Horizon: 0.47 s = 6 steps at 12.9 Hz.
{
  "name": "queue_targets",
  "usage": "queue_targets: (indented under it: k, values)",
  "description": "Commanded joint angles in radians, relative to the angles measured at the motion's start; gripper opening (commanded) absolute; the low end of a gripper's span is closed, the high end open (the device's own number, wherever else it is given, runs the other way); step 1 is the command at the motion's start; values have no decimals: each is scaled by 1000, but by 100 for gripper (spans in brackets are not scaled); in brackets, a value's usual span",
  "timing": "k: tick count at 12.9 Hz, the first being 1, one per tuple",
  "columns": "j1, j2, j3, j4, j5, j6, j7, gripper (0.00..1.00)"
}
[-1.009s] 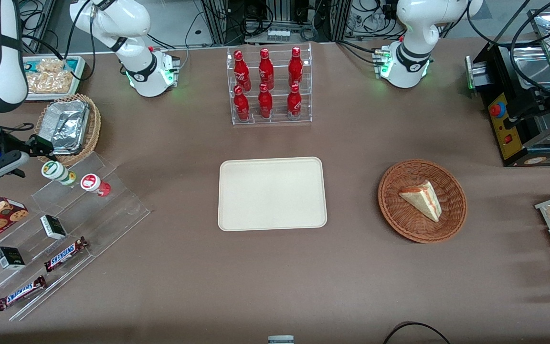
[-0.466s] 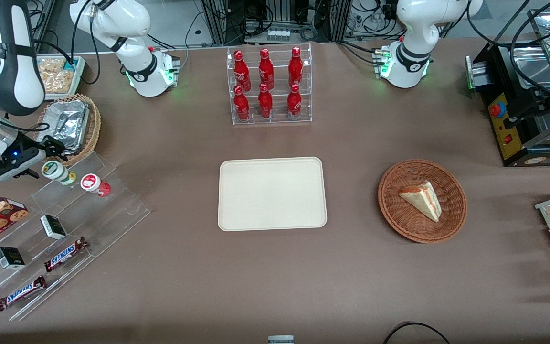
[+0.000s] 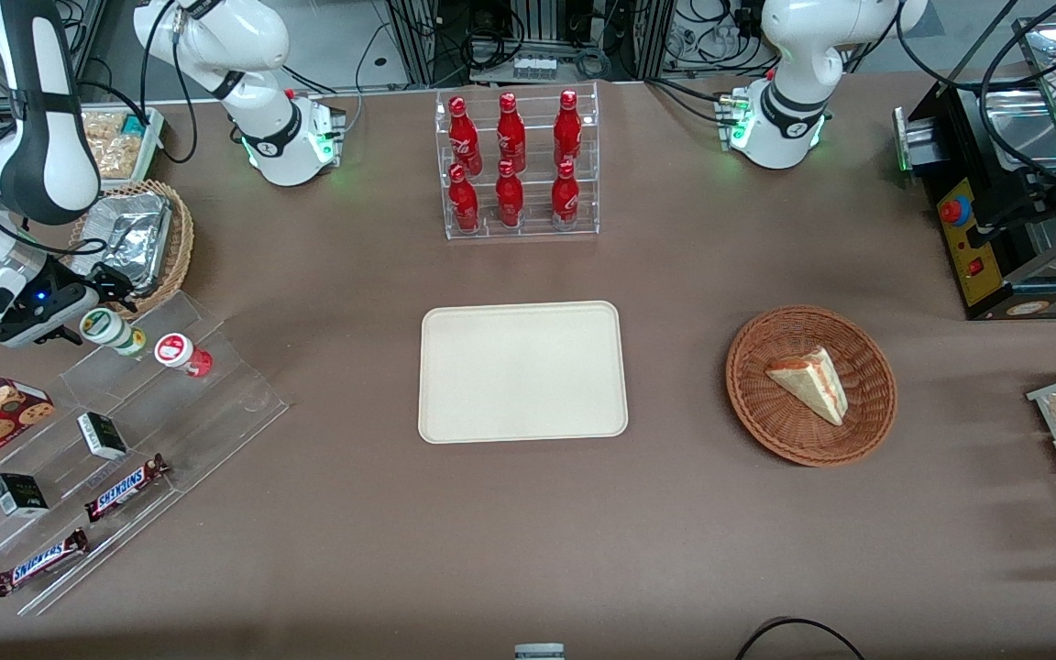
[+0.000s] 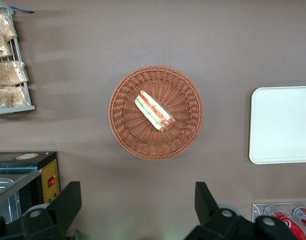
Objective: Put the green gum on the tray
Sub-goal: 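Close the right gripper around the green-labelled gum jar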
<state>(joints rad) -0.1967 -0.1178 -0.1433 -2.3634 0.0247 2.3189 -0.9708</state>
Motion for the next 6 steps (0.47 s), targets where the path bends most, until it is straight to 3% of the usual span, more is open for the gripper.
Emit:
queue_targets:
  k: [1, 3, 6]
  values:
    - [-1, -9, -4, -17, 15, 28, -35, 76]
    - [-6, -6, -4, -16, 20, 22, -52, 0]
    - [-1, -5, -2, 4, 20, -1, -48, 0]
